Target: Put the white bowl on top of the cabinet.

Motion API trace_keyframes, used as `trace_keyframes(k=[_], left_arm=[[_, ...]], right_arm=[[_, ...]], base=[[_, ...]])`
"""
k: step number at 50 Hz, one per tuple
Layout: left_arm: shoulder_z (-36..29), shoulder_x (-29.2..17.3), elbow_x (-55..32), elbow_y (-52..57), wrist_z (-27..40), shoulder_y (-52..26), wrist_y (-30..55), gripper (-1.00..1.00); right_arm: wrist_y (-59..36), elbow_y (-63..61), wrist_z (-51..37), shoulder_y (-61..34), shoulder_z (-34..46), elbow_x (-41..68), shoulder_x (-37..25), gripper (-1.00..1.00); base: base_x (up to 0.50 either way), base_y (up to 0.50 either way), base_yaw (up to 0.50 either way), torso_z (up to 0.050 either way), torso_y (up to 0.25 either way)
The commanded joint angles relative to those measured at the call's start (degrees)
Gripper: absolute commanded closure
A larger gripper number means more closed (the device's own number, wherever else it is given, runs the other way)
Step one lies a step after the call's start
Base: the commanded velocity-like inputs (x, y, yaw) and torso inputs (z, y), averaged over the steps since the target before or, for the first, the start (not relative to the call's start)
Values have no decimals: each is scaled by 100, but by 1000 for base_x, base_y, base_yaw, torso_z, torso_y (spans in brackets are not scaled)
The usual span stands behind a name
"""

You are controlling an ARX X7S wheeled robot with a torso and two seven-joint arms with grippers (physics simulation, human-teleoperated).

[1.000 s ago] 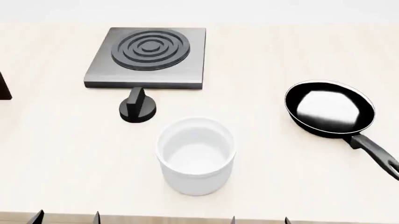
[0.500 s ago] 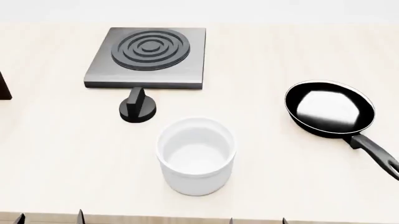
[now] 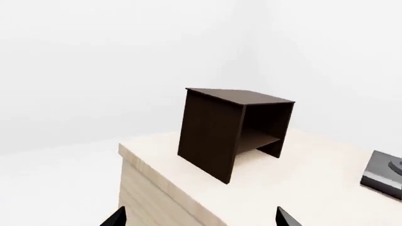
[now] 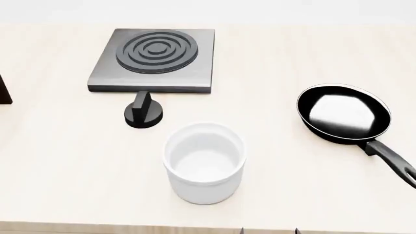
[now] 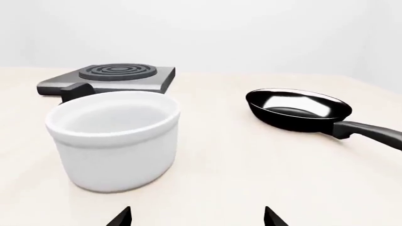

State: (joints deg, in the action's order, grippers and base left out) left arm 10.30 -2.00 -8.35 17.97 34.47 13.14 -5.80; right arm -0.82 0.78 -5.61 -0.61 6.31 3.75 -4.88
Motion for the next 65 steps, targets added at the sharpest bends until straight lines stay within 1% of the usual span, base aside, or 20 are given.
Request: trace_keyframes(k=[1, 7, 16, 19, 21, 25, 27, 31, 39, 42, 43, 44, 48, 49, 52, 55, 60, 61, 63, 65], left_arm=[[558, -65, -673, 505, 622, 565, -430, -100], [908, -28, -1026, 715, 1049, 870, -408, -100], [1293, 81, -1560, 688, 1422, 1458, -1145, -100], [1321, 96, -1521, 689, 1711, 1560, -1218, -100], [1338, 75, -1141, 847, 2099, 1663, -974, -100], [1281, 21, -1301, 815, 2085, 1749, -1246, -100], [1225, -19, -1463, 691, 2003, 1721, -1375, -100], [1160, -75, -1509, 632, 2015, 1721, -1447, -100], [1096, -133, -1593, 576, 2053, 1770, -1592, -100], [1067, -160, -1602, 561, 2077, 1769, -1609, -100], [1057, -167, -1607, 554, 2083, 1767, -1616, -100], [1049, -176, -1611, 549, 2088, 1768, -1624, -100], [1016, -208, -1624, 532, 2114, 1767, -1642, -100], [1012, -215, -1630, 527, 2120, 1769, -1650, -100], [986, -233, -1623, 521, 2146, 1768, -1655, -100], [953, -256, -1609, 493, 2172, 1742, -1642, -100], [902, -296, -1609, 453, 2194, 1718, -1642, -100], [897, -301, -1616, 448, 2196, 1723, -1651, -100], [886, -311, -1623, 446, 2204, 1731, -1665, -100], [876, -319, -1631, 439, 2210, 1738, -1682, -100]], right_arm=[[-68, -45, -41, -10, 40, 207, -63, -100], [-100, -80, -79, -10, 46, 292, -83, -100], [-110, -141, -161, 14, 108, 328, -133, -100], [-116, -200, -205, 47, 106, 355, -143, -100], [-203, -250, -251, 46, 95, 385, -144, -100], [-505, -1001, -356, 147, 146, 360, -217, -100], [-717, -1691, -463, 225, 207, 236, -285, -100], [-1372, -2808, -593, 244, 157, 364, -359, -100], [-2847, -4241, -638, -59, 360, 339, -678, -100], [-3105, -4466, -704, -107, 473, 222, -735, -100], [-3512, -4858, -699, -167, 460, 320, -745, -100], [-3588, -5008, -711, -204, 441, 337, -751, -100], [-4620, -5626, -808, -731, 246, 486, -768, -100], [-5096, -5673, -827, -1103, 366, 364, -942, -100], [-5591, -5591, -766, -1490, 382, 371, -1064, -100], [-6162, -5705, -570, -1922, -121, 704, -933, -100], [-7098, -6026, -520, -2530, -547, 983, -764, -100], [-7318, -6071, -517, -2691, -757, 1244, -665, -100], [-7418, -6074, -1027, -2874, -841, 1865, -842, -100], [-7476, -6074, -1840, -3071, -1016, 2998, -1104, -100]], base=[[0, 0, 0, 0, 0], [0, 0, 0, 0, 0], [0, 0, 0, 0, 0], [0, 0, 0, 0, 0], [0, 0, 0, 0, 0], [0, 0, 0, 0, 0], [0, 0, 0, 0, 0], [0, 0, 0, 0, 0], [0, 0, 0, 0, 0], [0, 0, 0, 0, 0], [0, 0, 0, 0, 0], [0, 0, 0, 0, 0], [0, 0, 0, 0, 0], [0, 0, 0, 0, 0], [0, 0, 0, 0, 0], [0, 0, 0, 0, 0], [0, 34, 0, 0, 0], [0, 270, 0, 0, 0], [0, 363, 0, 0, 0], [0, 500, 0, 0, 0]])
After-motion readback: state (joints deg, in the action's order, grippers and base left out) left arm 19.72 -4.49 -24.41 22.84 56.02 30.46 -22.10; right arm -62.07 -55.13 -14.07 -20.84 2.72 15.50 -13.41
